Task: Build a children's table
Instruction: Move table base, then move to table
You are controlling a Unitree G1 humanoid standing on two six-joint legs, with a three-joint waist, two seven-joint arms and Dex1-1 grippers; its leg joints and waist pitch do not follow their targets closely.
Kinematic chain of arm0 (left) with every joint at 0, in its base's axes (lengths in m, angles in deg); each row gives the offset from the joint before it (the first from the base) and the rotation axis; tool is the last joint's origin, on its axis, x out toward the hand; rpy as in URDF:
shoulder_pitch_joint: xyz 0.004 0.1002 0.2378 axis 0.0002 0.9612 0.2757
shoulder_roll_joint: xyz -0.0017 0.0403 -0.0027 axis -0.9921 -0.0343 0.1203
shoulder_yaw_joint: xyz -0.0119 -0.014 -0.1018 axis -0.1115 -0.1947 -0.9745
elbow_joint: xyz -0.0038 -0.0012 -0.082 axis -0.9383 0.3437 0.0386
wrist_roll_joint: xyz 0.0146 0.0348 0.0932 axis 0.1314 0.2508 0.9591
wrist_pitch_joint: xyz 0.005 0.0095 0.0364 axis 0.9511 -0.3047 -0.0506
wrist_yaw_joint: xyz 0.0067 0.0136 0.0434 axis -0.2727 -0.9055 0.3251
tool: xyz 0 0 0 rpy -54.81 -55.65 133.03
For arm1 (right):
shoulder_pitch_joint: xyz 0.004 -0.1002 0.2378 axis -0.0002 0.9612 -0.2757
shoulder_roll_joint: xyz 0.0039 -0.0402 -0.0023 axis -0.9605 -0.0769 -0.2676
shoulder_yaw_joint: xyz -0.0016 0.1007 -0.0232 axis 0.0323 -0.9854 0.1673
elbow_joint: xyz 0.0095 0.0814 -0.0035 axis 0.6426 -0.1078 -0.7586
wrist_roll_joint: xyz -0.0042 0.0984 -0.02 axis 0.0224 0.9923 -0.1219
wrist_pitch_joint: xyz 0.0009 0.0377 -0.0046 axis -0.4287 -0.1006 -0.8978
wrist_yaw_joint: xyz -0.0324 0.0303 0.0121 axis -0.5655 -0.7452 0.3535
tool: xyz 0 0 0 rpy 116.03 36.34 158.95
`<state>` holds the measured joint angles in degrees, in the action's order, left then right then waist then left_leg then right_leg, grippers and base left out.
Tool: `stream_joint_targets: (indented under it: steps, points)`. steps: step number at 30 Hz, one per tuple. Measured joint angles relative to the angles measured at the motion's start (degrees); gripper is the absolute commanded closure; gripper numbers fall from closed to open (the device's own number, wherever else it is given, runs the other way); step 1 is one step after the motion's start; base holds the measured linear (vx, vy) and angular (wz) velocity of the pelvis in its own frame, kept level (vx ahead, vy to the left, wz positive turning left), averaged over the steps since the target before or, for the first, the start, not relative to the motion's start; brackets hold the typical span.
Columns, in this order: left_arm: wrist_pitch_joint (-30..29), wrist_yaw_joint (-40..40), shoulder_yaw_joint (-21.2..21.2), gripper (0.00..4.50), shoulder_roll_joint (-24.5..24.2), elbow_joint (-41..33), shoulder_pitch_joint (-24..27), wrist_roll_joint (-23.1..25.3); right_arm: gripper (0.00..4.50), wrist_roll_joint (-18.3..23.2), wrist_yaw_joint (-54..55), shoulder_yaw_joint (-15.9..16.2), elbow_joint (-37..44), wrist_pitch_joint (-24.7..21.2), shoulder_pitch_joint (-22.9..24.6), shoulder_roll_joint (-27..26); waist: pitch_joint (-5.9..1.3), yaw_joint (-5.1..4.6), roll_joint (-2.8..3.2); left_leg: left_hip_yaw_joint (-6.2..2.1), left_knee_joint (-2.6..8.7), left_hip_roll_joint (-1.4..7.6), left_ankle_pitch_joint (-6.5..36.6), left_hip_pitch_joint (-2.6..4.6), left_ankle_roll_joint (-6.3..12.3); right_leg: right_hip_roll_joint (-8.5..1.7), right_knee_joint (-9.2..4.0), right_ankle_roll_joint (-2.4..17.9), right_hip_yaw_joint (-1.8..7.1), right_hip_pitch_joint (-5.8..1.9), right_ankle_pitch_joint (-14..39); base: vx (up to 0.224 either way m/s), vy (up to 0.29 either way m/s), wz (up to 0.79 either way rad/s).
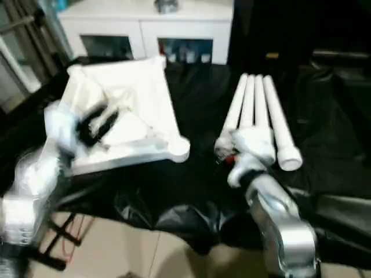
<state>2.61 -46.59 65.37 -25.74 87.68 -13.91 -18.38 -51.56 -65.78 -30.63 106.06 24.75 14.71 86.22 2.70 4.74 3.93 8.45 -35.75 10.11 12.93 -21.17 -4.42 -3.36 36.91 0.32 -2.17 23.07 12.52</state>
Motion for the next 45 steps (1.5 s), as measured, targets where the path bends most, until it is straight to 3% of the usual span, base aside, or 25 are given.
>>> stream_joint_targets:
  steps: [3,7,11,13,15,18,20,22,25,29,31,32,33,34,35,36,37,38,39,40,41,42,43,44,45]
  points:
    - [-5.4,5.2,-3.1,2.88,3.3,-8.4,4.0,0.8,1.78,-3.1,2.7,1.4,-0.1,0.3,1.7,-0.4,0.01,-0.22,-0.02,0.0,0.08,-0.01,0.0,-0.02,0.0,0.0,-0.19,0.0,-0.01,-0.11,0.0,0.0,0.0,0.0]
    - [-7.7,5.9,-1.4,2.88,3.4,-14.1,4.6,0.9,1.78,-5.6,3.4,3.9,-0.3,1.7,1.9,-0.2,-0.02,0.01,0.0,0.01,0.27,-0.03,0.0,0.02,0.0,-0.01,-0.36,-0.4,-0.03,-0.17,0.2,0.0,0.0,0.0]
    - [-6.8,5.1,1.4,2.88,0.4,-14.6,5.6,3.6,1.78,-5.7,2.8,3.8,-1.0,2.3,1.9,1.4,-0.05,0.02,0.05,0.0,0.34,-0.04,0.0,0.11,0.0,0.0,-0.52,-0.6,-0.02,-0.23,0.2,0.0,0.0,0.0]
    - [-8.0,4.5,2.3,2.88,0.3,-15.3,7.1,5.5,1.78,-6.0,2.3,4.1,-1.0,2.3,2.2,1.7,-0.08,-0.38,0.12,0.06,0.8,-0.1,0.0,0.6,0.01,-0.01,-0.97,-0.6,-0.02,-0.53,0.2,0.0,0.0,0.0]
    - [-9.8,4.4,2.6,2.88,0.5,-16.9,8.0,5.6,1.78,-6.3,2.0,4.9,-0.8,2.2,2.4,1.8,-0.02,-1.19,0.08,0.12,1.75,-0.15,0.1,1.86,0.01,0.04,-1.92,-0.6,-0.18,-1.68,0.2,0.027,-0.001,0.01]
    - [-10.8,4.7,2.6,2.88,0.5,-20.4,8.9,5.5,1.78,-6.1,0.9,5.1,-0.1,2.1,2.4,2.7,0.3,-1.56,-1.27,0.46,2.95,-0.19,0.1,3.4,0.02,0.09,-2.62,-0.7,-0.29,-3.31,0.8,0.06,-0.007,0.0]
    - [-10.8,5.2,2.5,2.88,0.4,-21.8,9.8,5.5,1.78,-5.9,0.9,4.7,-0.1,2.1,2.1,3.1,0.2,-1.75,-2.05,0.55,3.49,-0.17,0.1,4.04,0.05,0.16,-3.12,-0.6,-0.31,-4.05,1.0,0.074,-0.01,0.01]
    - [-11.1,5.9,2.1,2.88,0.7,-23.0,11.3,5.5,1.78,-5.3,0.4,4.2,-0.2,2.3,1.6,3.1,-0.25,-2.1,-2.68,0.56,3.75,-0.16,0.6,4.23,0.11,0.21,-3.71,-0.6,-0.4,-4.47,1.3,0.105,0.004,-0.01]
    - [-11.9,6.2,1.4,2.88,0.6,-24.2,12.7,6.4,1.78,-4.6,-0.9,4.9,-0.4,3.2,1.1,2.9,-0.55,-2.09,-3.11,0.48,3.62,-0.22,1.5,4.59,0.62,0.19,-3.99,-0.4,-0.49,-5.11,2.1,0.119,0.021,0.03]
    - [-14.3,5.7,2.2,2.88,0.6,-27.7,14.3,5.7,1.78,-2.3,-2.7,4.8,-0.2,2.9,2.3,2.8,-0.86,-1.46,-3.74,0.13,2.99,-0.4,3.3,5.1,1.19,0.16,-3.87,-0.4,-0.41,-6.16,3.8,0.145,0.032,0.07]
    - [-14.5,4.8,2.3,2.88,0.0,-27.8,13.8,5.5,1.78,-2.1,-2.9,5.0,1.0,2.7,2.3,2.9,-1.16,-1.54,-3.53,-0.55,2.71,-0.74,4.0,5.4,1.7,0.18,-3.37,-0.3,-0.41,-6.11,4.7,0.184,0.001,0.1]
    - [-14.5,4.6,2.1,2.88,-0.1,-27.7,13.8,5.4,1.78,-2.1,-2.9,5.1,1.7,2.7,2.3,2.8,-1.13,-1.92,-3.48,-0.76,2.65,-1.1,4.4,5.87,1.84,0.01,-2.4,-0.4,-0.32,-5.84,5.3,0.192,-0.009,0.12]
    - [-14.5,4.5,1.9,2.88,0.1,-27.4,13.3,4.8,1.78,-1.8,-2.9,5.1,2.8,2.4,2.3,2.9,-1.22,-2.57,-3.44,-1.39,2.18,-1.73,5.3,6.39,2.01,-0.6,-0.13,0.3,-0.18,-5.19,6.4,0.172,-0.02,0.06]
    - [-14.3,4.6,1.9,2.88,0.3,-27.0,12.5,4.5,1.78,-1.7,-2.9,5.0,3.5,2.4,2.3,3.0,-1.17,-2.88,-3.64,-1.3,1.76,-2.07,6.0,7.06,1.49,-1.1,0.71,0.1,0.21,-5.01,7.6,0.172,-0.02,0.06]
    - [-14.2,4.5,1.9,2.88,0.8,-26.2,11.4,4.4,1.78,-1.5,-2.9,4.6,3.8,2.3,2.5,3.1,-1.05,-2.91,-4.0,-0.58,1.12,-2.43,6.9,7.37,1.98,-0.8,1.45,-1.0,1.66,-5.79,8.5,0.194,-0.021,-0.11]
    - [-14.3,4.4,2.8,2.88,2.4,-24.9,9.4,4.3,1.78,-1.3,-2.6,3.4,3.8,2.1,2.8,3.7,-0.96,-2.11,-3.78,-0.48,-1.95,-2.26,7.8,6.94,4.45,1.12,1.04,-0.7,4.87,-7.27,9.1,0.184,0.04,-0.08]
    - [-14.2,4.0,4.4,2.88,3.4,-24.4,8.1,4.4,1.78,-0.9,-2.4,1.6,3.7,1.9,3.5,3.7,-0.87,-0.98,-3.4,-0.68,-5.22,-2.42,7.8,5.84,4.62,2.78,0.11,-0.6,7.96,-8.66,9.2,0.184,0.04,-0.08]
    - [-13.9,3.5,5.3,2.88,3.5,-24.8,8.1,4.4,1.78,-0.7,-2.2,0.3,3.6,1.7,3.6,3.8,-0.84,0.67,-3.13,-1.16,-8.34,-2.95,7.6,4.51,3.59,4.02,-0.95,-0.6,10.24,-10.05,9.1,0.124,0.113,-0.14]
    - [-13.6,3.2,5.2,2.88,2.8,-25.1,8.7,4.4,1.78,-0.5,-2.2,0.2,3.8,1.9,3.5,3.7,-0.94,2.05,-2.39,-2.68,-6.96,-3.57,6.6,2.8,0.12,6.04,-2.09,-1.3,12.4,-11.44,8.5,0.034,0.09,-0.43]
    - [-13.6,3.1,4.7,2.88,1.9,-25.2,8.8,4.4,1.78,-0.6,-2.3,0.9,3.9,2.0,3.0,3.8,-1.26,2.26,-0.77,-3.73,-2.7,-3.02,4.8,2.2,1.78,7.62,-1.61,-1.4,11.82,-11.44,8.7,0.034,0.09,-0.43]
    - [-13.5,3.0,3.3,2.88,0.9,-25.1,10.1,4.4,1.78,-0.9,-2.5,3.0,3.1,2.1,2.3,2.9,-1.36,2.19,-1.54,-4.42,-3.55,-3.09,5.9,2.37,2.55,6.63,1.82,-1.6,8.78,-9.54,9.6,-0.014,0.001,-0.52]
    - [-14.6,2.9,1.5,2.88,-0.2,-24.2,11.5,4.3,1.78,-0.9,-2.7,5.8,3.2,1.6,2.1,2.1,-1.32,0.63,-2.99,-5.37,-3.07,-3.92,6.3,3.29,2.76,4.3,7.85,-2.3,3.68,-5.9,9.6,0.078,-0.105,-0.38]
    - [-15.4,2.3,1.4,2.88,-0.5,-23.2,11.9,4.0,1.78,-0.9,-2.4,6.1,2.9,0.3,1.5,1.8,-1.49,-0.5,-3.3,-6.02,-2.6,-4.1,6.4,3.87,2.86,3.55,9.53,-2.8,1.46,-3.54,9.3,0.078,-0.105,-0.38]
    - [-15.5,1.3,1.1,2.88,-0.5,-22.3,11.6,3.0,1.78,-1.1,-1.8,6.1,1.4,-0.9,-0.6,1.8,-1.67,-1.52,-3.72,-6.17,-2.21,-4.33,6.4,4.27,2.98,2.68,9.05,-3.7,0.72,-1.1,8.6,0.113,-0.106,-0.27]
    - [-15.1,0.3,1.0,2.88,-0.2,-21.6,10.7,2.0,1.78,-1.2,-1.0,5.8,0.6,-1.6,-2.6,1.9,-1.93,-2.62,-4.61,-5.98,-2.17,-5.15,6.4,4.15,2.8,0.8,5.63,-3.6,0.46,1.36,5.9,0.056,-0.043,-0.2]
